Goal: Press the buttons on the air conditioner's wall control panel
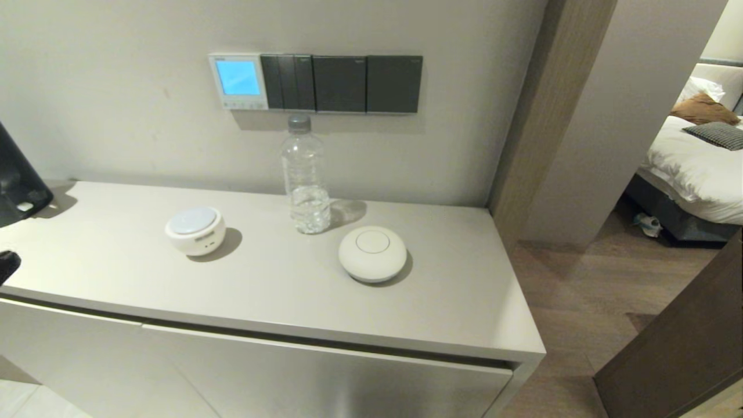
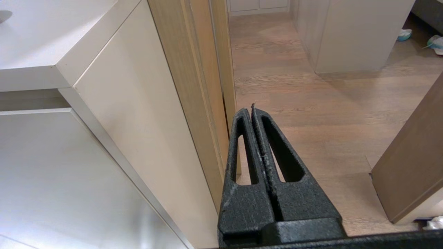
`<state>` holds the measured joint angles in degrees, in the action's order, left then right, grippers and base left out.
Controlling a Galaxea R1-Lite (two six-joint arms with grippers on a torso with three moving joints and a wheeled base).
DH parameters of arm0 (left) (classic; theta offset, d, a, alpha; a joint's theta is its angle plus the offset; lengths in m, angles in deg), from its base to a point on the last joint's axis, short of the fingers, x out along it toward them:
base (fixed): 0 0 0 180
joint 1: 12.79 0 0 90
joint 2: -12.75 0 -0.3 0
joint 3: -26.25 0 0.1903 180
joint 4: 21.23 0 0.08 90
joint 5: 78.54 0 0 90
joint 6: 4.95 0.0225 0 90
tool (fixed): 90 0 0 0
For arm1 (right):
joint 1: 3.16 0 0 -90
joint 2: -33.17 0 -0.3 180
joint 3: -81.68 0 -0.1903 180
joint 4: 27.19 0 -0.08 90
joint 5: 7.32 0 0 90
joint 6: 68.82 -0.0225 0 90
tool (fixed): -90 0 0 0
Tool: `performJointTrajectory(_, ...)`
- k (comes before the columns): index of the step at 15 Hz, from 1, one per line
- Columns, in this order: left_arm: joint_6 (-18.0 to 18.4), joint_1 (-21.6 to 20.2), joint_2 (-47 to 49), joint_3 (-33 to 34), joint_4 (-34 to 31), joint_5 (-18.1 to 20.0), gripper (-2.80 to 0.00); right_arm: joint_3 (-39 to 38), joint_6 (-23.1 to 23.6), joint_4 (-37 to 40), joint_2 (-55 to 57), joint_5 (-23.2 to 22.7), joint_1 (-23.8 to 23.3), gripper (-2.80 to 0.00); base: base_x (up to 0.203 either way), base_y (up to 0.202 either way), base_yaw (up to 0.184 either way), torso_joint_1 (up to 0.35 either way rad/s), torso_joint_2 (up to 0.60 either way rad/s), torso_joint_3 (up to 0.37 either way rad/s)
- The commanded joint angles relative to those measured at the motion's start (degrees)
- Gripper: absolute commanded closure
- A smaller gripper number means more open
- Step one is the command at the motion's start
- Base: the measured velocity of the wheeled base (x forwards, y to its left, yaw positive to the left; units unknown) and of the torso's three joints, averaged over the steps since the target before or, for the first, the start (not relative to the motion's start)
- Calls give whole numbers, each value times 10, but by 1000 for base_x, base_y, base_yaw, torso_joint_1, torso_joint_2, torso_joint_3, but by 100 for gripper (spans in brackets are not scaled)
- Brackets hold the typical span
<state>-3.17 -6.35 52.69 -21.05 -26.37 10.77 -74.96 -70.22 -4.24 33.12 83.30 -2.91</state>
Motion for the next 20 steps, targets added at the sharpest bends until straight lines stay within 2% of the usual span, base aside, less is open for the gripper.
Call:
performJointTrajectory(1,1,0,-77,51,-1,-3,0,-2,0,0,0,0,0,0,0,0,0,0,0,0)
performJointTrajectory(3,2,-1,-115,85,-19,-9,0,-2,0,0,0,0,0,0,0,0,0,0,0,0)
performJointTrajectory(7,4,-4,-211,112,-117,-59,0,-2,0,0,0,0,0,0,0,0,0,0,0,0)
performJointTrajectory(8,5,-11,-228,115,-141,-69,0,-2,0,0,0,0,0,0,0,0,0,0,0,0)
performJointTrajectory(10,13,-65,-259,119,-176,-77,0,-2,0,0,0,0,0,0,0,0,0,0,0,0)
performJointTrajectory(11,15,-80,-272,123,-183,-75,0,-2,0,0,0,0,0,0,0,0,0,0,0,0)
performJointTrajectory(13,16,-79,-275,156,-184,-57,0,-2,0,0,0,0,0,0,0,0,0,0,0,0)
performJointTrajectory(16,14,-76,-294,206,-183,-10,0,-2,0,0,0,0,0,0,0,0,0,0,0,0)
performJointTrajectory(20,14,-71,-364,219,-197,22,0,-2,0,0,0,0,0,0,0,0,0,0,0,0)
